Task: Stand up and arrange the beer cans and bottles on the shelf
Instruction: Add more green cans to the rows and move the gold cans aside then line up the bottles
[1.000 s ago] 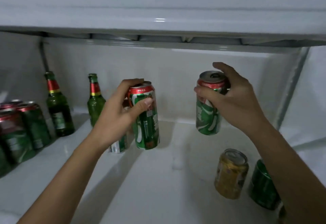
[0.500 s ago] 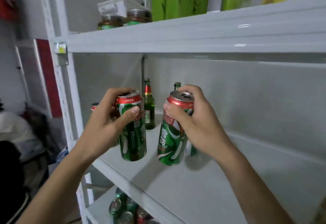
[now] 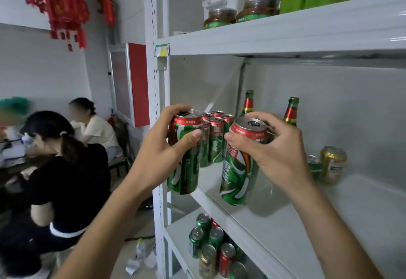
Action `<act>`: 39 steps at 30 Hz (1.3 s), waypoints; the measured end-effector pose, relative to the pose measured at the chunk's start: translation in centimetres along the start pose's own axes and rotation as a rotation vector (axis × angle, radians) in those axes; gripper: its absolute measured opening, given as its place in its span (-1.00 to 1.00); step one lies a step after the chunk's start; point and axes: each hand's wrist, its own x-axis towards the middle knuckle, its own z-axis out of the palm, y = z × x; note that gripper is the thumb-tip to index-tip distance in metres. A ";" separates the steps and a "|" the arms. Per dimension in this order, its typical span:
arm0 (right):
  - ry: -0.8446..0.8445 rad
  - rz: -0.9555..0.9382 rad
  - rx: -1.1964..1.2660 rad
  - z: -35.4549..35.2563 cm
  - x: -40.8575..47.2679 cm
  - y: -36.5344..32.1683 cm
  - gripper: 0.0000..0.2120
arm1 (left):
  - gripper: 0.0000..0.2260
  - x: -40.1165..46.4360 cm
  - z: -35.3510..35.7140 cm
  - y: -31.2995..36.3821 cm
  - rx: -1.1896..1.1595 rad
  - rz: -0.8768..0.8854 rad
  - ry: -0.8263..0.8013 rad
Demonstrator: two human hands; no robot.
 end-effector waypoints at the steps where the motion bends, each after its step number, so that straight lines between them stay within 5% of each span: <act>1: 0.005 -0.004 0.006 0.2 0.0 0.1 -0.63 | -0.59 -0.1 -0.3 0.0 0.001 -0.002 0.007; 16: 0.082 -0.050 0.042 0.8 -1.1 0.2 -0.60 | -0.65 -1.9 -1.3 0.3 -0.020 -0.032 0.107; 39: 0.174 0.016 -0.175 2.9 5.3 5.3 -0.49 | -0.56 3.9 -0.6 -9.9 -0.361 -0.058 -0.173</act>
